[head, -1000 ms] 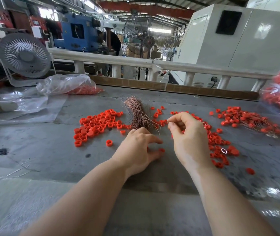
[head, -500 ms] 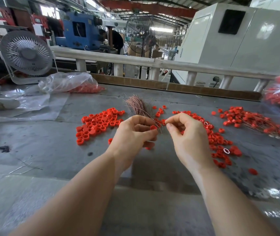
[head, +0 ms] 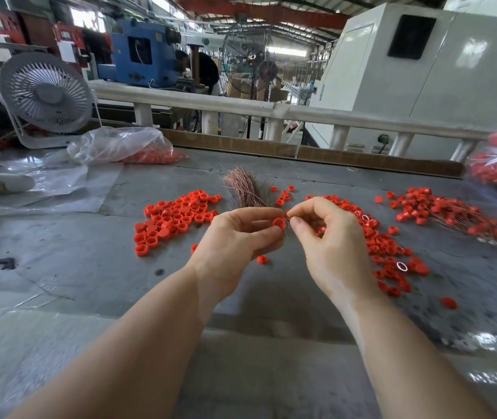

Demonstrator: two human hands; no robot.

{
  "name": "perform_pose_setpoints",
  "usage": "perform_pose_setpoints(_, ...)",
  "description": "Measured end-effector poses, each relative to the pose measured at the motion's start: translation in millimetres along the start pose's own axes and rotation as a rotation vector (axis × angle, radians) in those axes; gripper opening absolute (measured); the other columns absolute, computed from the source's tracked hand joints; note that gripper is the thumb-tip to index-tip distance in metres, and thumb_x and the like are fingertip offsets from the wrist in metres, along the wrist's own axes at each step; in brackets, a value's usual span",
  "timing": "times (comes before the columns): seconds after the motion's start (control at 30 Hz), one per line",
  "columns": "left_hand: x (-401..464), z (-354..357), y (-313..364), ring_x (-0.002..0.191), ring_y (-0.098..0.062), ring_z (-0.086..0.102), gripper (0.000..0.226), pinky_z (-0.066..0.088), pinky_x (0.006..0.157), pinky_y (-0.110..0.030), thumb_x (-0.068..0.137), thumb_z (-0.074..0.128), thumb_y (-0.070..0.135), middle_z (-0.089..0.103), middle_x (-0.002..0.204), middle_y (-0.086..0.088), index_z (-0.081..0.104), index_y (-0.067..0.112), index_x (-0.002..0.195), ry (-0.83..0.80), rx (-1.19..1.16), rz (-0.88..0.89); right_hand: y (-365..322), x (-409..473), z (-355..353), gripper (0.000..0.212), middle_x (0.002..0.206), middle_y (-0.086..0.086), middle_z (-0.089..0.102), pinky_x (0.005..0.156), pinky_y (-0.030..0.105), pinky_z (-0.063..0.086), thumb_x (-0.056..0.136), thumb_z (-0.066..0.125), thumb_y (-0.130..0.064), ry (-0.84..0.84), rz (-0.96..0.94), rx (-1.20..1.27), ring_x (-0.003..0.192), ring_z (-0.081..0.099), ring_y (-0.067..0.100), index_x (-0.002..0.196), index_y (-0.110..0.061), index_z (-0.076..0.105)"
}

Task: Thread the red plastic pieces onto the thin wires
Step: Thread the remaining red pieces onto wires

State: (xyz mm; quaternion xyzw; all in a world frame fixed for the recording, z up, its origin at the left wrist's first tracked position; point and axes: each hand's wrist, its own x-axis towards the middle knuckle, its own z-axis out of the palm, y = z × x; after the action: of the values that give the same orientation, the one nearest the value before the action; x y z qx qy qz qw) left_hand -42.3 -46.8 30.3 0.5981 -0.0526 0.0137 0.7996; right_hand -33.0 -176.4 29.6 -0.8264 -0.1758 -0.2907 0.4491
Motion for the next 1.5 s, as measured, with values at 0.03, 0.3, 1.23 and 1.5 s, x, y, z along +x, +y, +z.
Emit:
perform_pose_setpoints(0.03, 0.0, -0.2, 0.1, 0.062, -0.007, 0.065, 0.023, 0.054, 0.063, -0.016, 0.082, 0.059, -0.009, 0.069, 0.070, -0.003, 0.069, 0.011, 0.084, 0.002, -0.003, -0.001, 0.0, 0.1, 0.2, 0.021, 0.067, -0.011, 0.061, 0.063, 0.020, 0.045, 0.084, 0.063, -0.004, 0.001, 0.002, 0.002, 0.067, 0.055, 0.006, 0.075, -0.023, 0.062)
perform_pose_setpoints(0.3, -0.6, 0.4, 1.7, 0.061, -0.008, 0.064, 0.018, 0.055, 0.062, -0.017, 0.082, 0.060, -0.007, 0.069, 0.073, -0.006, 0.069, 0.009, 0.085, 0.000, -0.023, -0.010, -1.2, -0.3, -0.6, 0.023, 0.069, -0.011, 0.061, 0.064, 0.022, 0.046, 0.084, 0.063, -0.004, -0.006, 0.004, 0.000, 0.067, 0.056, 0.006, 0.075, -0.025, 0.061)
perform_pose_setpoints(1.23, 0.7, 1.4, -6.3, 0.052, -0.007, 0.058, 0.013, 0.055, 0.055, -0.022, 0.089, 0.057, 0.003, 0.059, 0.067, -0.005, 0.063, 0.013, 0.083, 0.003, 0.221, 0.059, -1.0, -2.0, -0.9, 0.017, 0.059, -0.017, 0.056, 0.057, 0.008, 0.040, 0.078, 0.069, 0.001, -0.059, 0.006, -0.030, 0.060, 0.053, -0.004, 0.076, -0.016, 0.069)
perform_pose_setpoints(1.5, 0.8, 1.7, -5.7, 0.053, -0.012, 0.054, 0.020, 0.056, 0.057, -0.034, 0.091, 0.053, 0.002, 0.052, 0.071, -0.008, 0.059, 0.015, 0.076, 0.022, 0.411, 0.137, -1.0, -1.8, 0.7, 0.020, 0.062, -0.013, 0.059, 0.059, 0.015, 0.045, 0.076, 0.072, 0.000, -0.059, 0.010, -0.026, 0.063, 0.055, 0.001, 0.076, -0.020, 0.067)
